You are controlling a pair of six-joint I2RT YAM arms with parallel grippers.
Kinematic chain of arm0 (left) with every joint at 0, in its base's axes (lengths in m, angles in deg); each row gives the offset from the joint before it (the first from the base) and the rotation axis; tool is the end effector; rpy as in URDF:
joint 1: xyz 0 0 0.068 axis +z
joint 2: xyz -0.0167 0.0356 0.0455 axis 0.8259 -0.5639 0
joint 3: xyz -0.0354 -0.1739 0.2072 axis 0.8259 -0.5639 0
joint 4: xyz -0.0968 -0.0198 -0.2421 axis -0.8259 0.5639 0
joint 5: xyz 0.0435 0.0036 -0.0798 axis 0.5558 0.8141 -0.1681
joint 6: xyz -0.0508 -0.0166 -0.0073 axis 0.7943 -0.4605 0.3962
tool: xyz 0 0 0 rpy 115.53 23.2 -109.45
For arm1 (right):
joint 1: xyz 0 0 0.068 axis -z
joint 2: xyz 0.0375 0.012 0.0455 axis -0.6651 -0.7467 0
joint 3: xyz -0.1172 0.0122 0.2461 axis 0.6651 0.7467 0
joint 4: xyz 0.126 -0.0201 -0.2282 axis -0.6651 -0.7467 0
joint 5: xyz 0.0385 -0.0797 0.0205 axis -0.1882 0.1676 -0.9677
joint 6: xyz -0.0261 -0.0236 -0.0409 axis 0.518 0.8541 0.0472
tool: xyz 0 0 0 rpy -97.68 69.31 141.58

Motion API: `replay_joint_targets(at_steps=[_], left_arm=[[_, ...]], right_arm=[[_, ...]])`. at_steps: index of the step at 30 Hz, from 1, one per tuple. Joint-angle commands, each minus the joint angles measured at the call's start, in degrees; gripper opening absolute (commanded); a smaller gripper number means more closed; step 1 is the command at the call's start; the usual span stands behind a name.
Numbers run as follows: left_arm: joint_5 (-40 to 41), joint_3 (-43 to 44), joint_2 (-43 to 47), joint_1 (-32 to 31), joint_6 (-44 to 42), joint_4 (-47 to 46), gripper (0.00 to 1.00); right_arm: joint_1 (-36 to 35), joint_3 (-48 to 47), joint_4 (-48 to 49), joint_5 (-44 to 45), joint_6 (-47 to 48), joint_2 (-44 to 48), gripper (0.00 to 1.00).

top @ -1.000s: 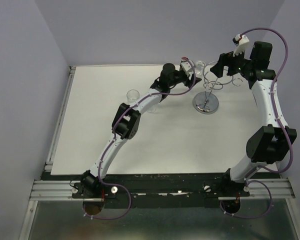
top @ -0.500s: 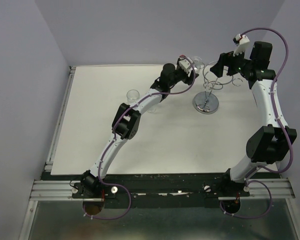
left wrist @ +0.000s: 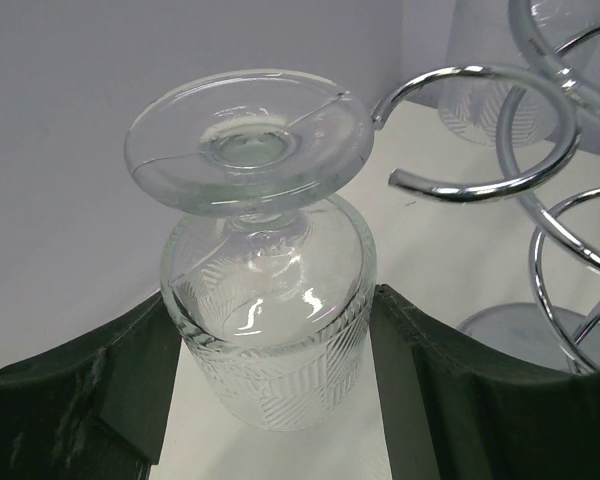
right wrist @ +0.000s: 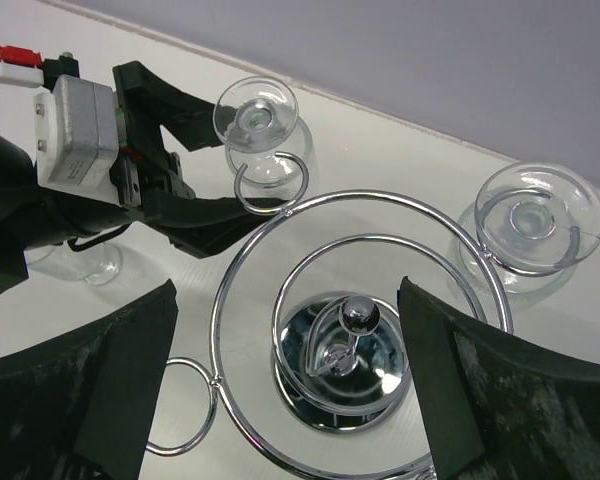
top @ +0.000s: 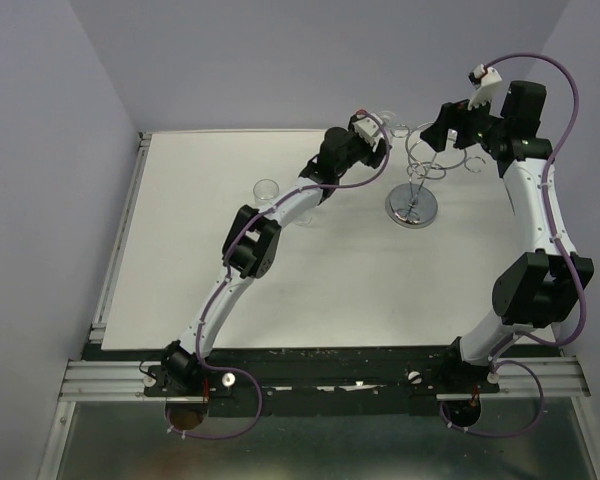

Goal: Take the wine glass off the wine glass rack

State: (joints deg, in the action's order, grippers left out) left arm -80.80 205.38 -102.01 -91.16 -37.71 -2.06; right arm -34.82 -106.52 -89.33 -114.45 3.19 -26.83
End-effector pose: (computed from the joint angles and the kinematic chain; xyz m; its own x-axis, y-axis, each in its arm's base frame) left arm 0.4969 -0.3652 0.2282 0.1050 -0.0385 -0.9937 0.7619 0.6453 0.0555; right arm 0.3831 -0.0256 0.3988 -0.3330 -0.0937 -0.9382 -0.4855 0.8701 0.0855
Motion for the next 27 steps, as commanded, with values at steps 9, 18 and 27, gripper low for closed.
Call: replay_joint_targets(at_steps=[9, 18, 27], left_arm=[[3.6, -13.5, 18.8, 1.7, -4.7, -5.1, 0.00], [0.5, -24.5, 34.1, 2.3, 3.2, -2.6, 0.00], [-6.1, -42.2, 54.4, 2.2, 13.9, -0.4, 0.00]], right_arm=[[0.2, -0.7, 4.7, -1.7, -3.2, 3.7, 0.98], [-0.6, 9.1, 12.9, -4.2, 0.7, 12.7, 0.98], [-5.3, 17.7, 13.0, 0.1, 6.4, 26.0, 0.97]])
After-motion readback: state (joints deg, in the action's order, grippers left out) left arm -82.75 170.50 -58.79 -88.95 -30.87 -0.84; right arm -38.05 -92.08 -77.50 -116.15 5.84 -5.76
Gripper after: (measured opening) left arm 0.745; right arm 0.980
